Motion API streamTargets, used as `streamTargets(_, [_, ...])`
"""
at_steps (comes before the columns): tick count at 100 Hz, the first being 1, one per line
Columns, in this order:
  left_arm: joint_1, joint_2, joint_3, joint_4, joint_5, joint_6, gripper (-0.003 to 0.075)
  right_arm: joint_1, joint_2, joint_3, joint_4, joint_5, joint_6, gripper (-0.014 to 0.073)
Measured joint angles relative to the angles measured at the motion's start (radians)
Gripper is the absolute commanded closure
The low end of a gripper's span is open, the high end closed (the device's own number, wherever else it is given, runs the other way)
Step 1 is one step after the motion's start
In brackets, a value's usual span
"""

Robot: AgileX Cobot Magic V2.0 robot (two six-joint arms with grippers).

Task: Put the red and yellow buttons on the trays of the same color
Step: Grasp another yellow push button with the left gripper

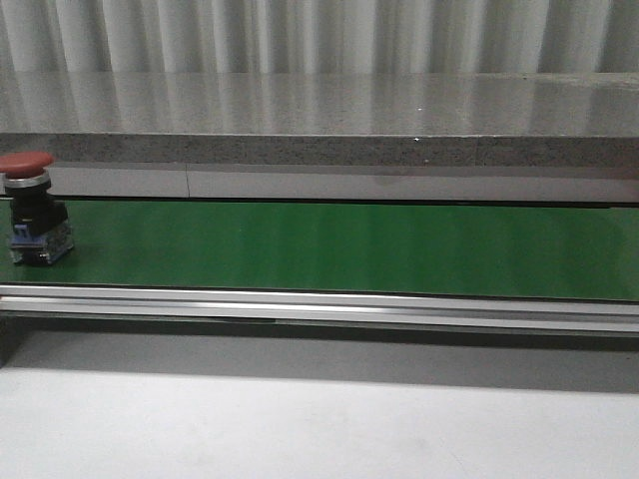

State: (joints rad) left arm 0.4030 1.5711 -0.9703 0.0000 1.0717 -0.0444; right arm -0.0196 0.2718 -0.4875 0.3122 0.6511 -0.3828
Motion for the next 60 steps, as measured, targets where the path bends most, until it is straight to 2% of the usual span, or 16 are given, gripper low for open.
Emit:
streamTargets(16, [0.058,-0.002,0.014,0.045,-0.021,-0.024,0.0135,0.000,0.000,0.000,0.000,0.000,0.000,0.0659])
streamTargets(37, [0.141,-0.002,0.016,0.039,-0.129,-0.042,0.0135,0.000,0.000,0.000,0.000,0.000,0.000,0.0659])
streamTargets(60, [0.148,-0.002,0.016,0.022,-0.256,-0.046,0.0135,0.000,0.000,0.000,0.000,0.000,0.000,0.0659])
